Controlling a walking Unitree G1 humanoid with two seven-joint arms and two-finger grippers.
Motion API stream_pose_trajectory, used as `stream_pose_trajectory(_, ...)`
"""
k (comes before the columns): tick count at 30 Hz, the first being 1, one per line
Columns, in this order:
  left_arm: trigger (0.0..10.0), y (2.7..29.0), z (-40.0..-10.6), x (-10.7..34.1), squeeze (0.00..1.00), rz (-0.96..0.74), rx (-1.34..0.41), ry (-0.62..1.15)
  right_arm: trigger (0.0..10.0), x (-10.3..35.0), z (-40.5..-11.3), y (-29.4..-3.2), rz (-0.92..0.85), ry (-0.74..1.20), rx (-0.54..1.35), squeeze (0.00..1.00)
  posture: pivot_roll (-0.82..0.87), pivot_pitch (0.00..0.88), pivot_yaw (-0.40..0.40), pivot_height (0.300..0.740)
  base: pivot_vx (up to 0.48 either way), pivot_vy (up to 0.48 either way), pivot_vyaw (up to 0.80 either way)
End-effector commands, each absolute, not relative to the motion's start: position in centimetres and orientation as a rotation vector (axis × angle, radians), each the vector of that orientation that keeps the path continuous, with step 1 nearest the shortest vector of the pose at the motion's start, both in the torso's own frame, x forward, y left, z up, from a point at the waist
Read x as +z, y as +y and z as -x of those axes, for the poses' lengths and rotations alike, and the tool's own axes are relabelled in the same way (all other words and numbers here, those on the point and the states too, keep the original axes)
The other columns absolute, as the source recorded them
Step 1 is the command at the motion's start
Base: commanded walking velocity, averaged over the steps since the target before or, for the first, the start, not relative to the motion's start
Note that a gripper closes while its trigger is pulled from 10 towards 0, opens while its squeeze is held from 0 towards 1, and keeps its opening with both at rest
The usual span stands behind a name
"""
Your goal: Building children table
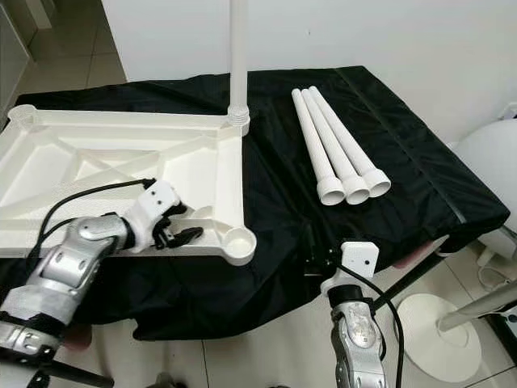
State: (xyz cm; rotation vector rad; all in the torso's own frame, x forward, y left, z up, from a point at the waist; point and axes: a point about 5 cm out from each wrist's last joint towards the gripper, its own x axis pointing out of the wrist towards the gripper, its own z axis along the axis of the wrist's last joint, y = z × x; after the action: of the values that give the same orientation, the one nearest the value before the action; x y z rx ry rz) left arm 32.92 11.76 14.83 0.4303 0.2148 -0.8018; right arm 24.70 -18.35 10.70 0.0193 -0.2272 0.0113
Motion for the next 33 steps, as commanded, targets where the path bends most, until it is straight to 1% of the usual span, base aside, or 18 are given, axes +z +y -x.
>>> stream_pose_trajectory(1, 10.0, 10.9, -32.7, 13.5, 0.00, -0.423, -0.777, 0.264, 10.0, 10.7, -24.7, -18.3, -0.018, -0.222, 0.004, 0.00, 0.00, 0.098, 0.016, 0.740, 0.000, 0.000, 0.00)
stream_pose_trajectory(2, 10.0, 10.1, -32.8, 13.4, 0.00, -0.407, -0.753, 0.266, 10.0, 10.8, -24.8, -18.3, -0.022, -0.229, -0.004, 0.00, 0.00, 0.100, 0.020, 0.740, 0.000, 0.000, 0.00)
stream_pose_trajectory(7, 10.0, 9.0, -33.5, 14.2, 0.00, -0.385, -0.688, 0.254, 10.0, 11.2, -25.1, -18.4, -0.026, -0.241, -0.018, 0.00, 0.01, 0.102, 0.023, 0.740, 0.000, 0.000, 0.00)
stream_pose_trajectory(13, 10.0, 8.6, -33.9, 14.8, 0.00, -0.368, -0.656, 0.248, 10.0, 11.5, -25.3, -18.4, -0.027, -0.251, -0.024, 0.00, 0.01, 0.105, 0.030, 0.740, 0.000, 0.000, 0.00)
stream_pose_trajectory(14, 10.0, 8.0, -33.7, 15.9, 0.00, -0.347, -0.695, 0.220, 10.0, 11.8, -25.5, -18.4, -0.023, -0.261, -0.032, 0.00, 0.01, 0.109, 0.039, 0.740, 0.000, 0.000, 0.00)
stream_pose_trajectory(15, 10.0, 8.0, -33.7, 15.9, 0.00, -0.347, -0.695, 0.220, 10.0, 11.8, -25.5, -18.4, -0.023, -0.261, -0.032, 0.00, 0.01, 0.109, 0.039, 0.740, 0.000, 0.000, 0.00)
stream_pose_trajectory(17, 10.0, 7.7, -33.4, 16.7, 0.00, -0.335, -0.760, 0.194, 10.0, 12.0, -25.7, -18.6, -0.012, -0.269, -0.041, 0.00, 0.01, 0.110, 0.044, 0.740, 0.000, 0.000, 0.00)
stream_pose_trajectory(18, 10.0, 7.7, -33.4, 16.7, 0.00, -0.335, -0.760, 0.194, 10.0, 12.0, -25.7, -18.6, -0.012, -0.269, -0.041, 0.00, 0.01, 0.110, 0.044, 0.740, 0.000, 0.000, 0.00)
stream_pose_trajectory(19, 10.0, 7.7, -33.1, 17.3, 0.00, -0.332, -0.811, 0.171, 10.0, 12.2, -25.9, -18.8, -0.002, -0.274, -0.052, 0.00, 0.01, 0.110, 0.050, 0.740, 0.000, 0.000, 0.00)
stream_pose_trajectory(20, 10.0, 7.7, -33.1, 17.3, 0.00, -0.332, -0.811, 0.171, 10.0, 12.2, -25.9, -18.8, -0.002, -0.274, -0.052, 0.00, 0.01, 0.110, 0.050, 0.740, 0.000, 0.000, 0.00)
stream_pose_trajectory(23, 10.0, 7.8, -32.5, 18.9, 0.00, -0.269, -0.918, 0.103, 10.0, 12.7, -26.8, -19.9, 0.024, -0.269, -0.090, 0.00, 0.01, 0.102, 0.052, 0.740, 0.000, 0.000, 0.00)
stream_pose_trajectory(27, 10.0, 7.8, -32.3, 19.5, 0.00, -0.231, -0.953, 0.081, 10.0, 12.8, -27.4, -20.6, 0.040, -0.258, -0.125, 0.00, 0.01, 0.102, 0.052, 0.740, 0.000, 0.000, 0.00)
stream_pose_trajectory(29, 10.0, 7.3, -32.3, 20.3, 0.00, -0.208, -0.985, 0.040, 10.0, 13.5, -28.5, -21.4, 0.042, -0.266, -0.164, 0.00, 0.01, 0.092, 0.042, 0.740, 0.000, 0.000, 0.00)
stream_pose_trajectory(33, 10.0, 6.9, -32.1, 20.8, 0.00, -0.178, -1.014, 0.006, 10.0, 14.0, -29.2, -21.7, 0.041, -0.271, -0.185, 0.00, 0.00, 0.090, 0.039, 0.740, 0.000, 0.000, 0.00)
